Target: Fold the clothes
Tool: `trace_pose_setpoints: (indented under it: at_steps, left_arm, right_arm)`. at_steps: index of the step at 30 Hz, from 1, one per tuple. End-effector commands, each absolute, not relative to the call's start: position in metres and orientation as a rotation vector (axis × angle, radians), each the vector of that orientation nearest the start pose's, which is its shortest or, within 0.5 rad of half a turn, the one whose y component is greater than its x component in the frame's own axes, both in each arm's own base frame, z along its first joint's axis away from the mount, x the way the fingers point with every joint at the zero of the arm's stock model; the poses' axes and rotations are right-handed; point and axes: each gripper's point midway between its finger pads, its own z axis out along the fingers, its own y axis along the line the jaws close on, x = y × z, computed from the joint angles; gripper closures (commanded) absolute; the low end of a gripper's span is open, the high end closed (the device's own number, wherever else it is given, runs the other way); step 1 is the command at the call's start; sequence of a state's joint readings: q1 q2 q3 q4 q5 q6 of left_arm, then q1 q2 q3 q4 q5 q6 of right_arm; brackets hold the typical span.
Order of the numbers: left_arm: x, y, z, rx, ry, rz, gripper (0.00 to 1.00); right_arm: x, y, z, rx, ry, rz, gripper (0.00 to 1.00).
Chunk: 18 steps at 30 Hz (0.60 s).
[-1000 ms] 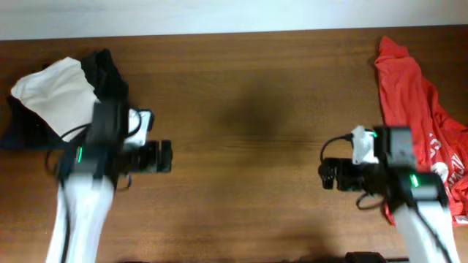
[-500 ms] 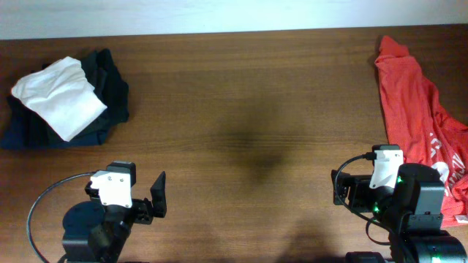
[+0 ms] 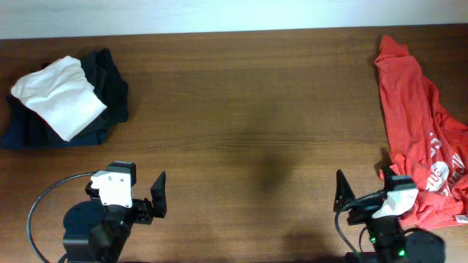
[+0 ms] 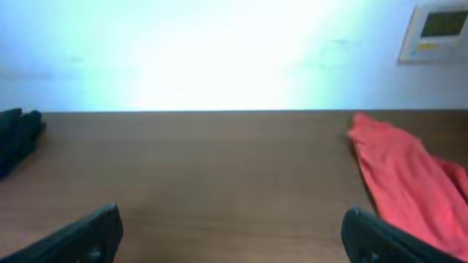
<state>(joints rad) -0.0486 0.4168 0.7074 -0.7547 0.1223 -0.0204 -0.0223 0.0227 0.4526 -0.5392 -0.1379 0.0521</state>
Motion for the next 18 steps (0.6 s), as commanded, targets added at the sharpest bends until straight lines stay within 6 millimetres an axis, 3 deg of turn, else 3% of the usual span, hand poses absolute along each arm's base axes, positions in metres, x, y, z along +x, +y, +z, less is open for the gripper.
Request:
trace_pose_setpoints:
  at_steps: [1, 4, 8, 18]
  left_arm:
    - [0.213, -0.032, 0.238, 0.098, 2.031, -0.175, 0.01]
    - [0.213, -0.032, 0.238, 0.098, 2.034, -0.175, 0.01]
    - [0.211, -0.032, 0.234, 0.097, 2.050, -0.176, 0.01]
    - [0.207, -0.031, 0.226, 0.096, 2.086, -0.176, 0.01]
  right_arm:
    - [0.212, 0.018, 0.239, -0.038, 1.627, 0.133, 0.01]
    - [0.227, 0.018, 0.244, -0.073, 1.493, 0.093, 0.01]
    - [0.238, 0.017, 0.232, -0.082, 1.403, 0.082, 0.01]
    - [0.245, 0.017, 0.197, -0.078, 1.480, 0.087, 0.01]
